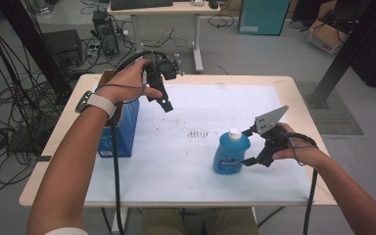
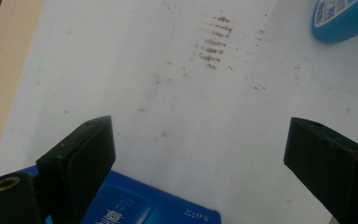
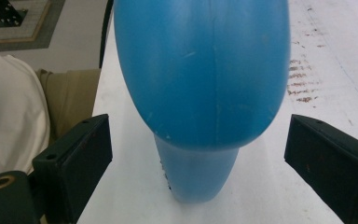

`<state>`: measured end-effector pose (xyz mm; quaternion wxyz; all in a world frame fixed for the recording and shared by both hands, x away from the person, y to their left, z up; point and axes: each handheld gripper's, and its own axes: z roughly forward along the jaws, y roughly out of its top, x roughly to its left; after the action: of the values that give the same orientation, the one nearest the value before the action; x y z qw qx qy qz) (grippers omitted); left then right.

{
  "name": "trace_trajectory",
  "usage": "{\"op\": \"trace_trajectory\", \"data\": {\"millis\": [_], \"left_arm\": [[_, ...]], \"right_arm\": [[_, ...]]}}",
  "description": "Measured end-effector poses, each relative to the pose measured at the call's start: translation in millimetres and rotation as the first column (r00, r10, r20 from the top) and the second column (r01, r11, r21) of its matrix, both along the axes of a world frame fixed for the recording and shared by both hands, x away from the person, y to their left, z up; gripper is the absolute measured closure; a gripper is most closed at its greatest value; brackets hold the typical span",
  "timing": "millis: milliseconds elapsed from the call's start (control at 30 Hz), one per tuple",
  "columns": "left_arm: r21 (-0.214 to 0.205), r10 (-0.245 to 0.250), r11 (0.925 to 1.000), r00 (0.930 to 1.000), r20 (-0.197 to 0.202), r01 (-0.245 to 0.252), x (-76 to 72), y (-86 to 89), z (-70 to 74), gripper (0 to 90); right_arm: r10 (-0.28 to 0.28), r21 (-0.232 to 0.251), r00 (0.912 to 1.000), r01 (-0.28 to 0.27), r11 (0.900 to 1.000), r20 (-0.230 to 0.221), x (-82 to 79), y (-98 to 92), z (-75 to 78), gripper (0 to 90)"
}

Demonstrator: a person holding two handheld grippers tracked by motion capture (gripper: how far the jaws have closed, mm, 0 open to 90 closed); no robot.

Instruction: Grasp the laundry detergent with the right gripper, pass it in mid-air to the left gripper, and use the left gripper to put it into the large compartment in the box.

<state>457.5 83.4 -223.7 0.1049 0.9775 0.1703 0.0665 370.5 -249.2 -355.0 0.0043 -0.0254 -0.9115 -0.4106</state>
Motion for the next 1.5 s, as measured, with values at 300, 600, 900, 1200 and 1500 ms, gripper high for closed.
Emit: {"op": "trace_trajectory", "data": {"millis": [300, 600, 900, 1200, 1500], "left_arm": [[-0.001, 0.003, 1.0, 1.0, -0.004, -0.003, -0.5, 2.0, -1.4, 9.2], [0.003, 0.001, 1.0, 0.9999, -0.011, -0.001, -0.3, 3.1, -2.3, 9.3], [-0.008, 0.008, 0.9999, 0.9999, -0.006, -0.008, -1.2, 3.0, -3.2, 9.2], [-0.001, 0.008, 1.0, 0.9999, -0.015, -0.008, -1.2, 3.3, -3.2, 9.3], [0.007, -0.001, 1.0, 0.9999, -0.012, 0.001, 0.3, 1.2, -4.0, 9.3]], "right_arm": [[-0.002, 0.012, 1.0, 0.002, 0.9999, -0.006, 0.5, 2.4, -2.2, 8.0], [-0.002, 0.017, 1.0, 0.002, 0.9999, -0.008, -0.6, 3.6, -6.0, 8.1], [-0.004, 0.027, 1.0, 0.004, 0.9996, -0.005, -1.0, 3.7, -10.0, 8.1], [-0.01, 0.036, 0.9999, 0.01, 0.9993, -0.006, -0.6, 5.1, -13.5, 8.4], [-0.009, 0.059, 0.9999, 0.01, 0.9982, -0.006, -0.4, 5.2, -17.7, 9.0]]}}
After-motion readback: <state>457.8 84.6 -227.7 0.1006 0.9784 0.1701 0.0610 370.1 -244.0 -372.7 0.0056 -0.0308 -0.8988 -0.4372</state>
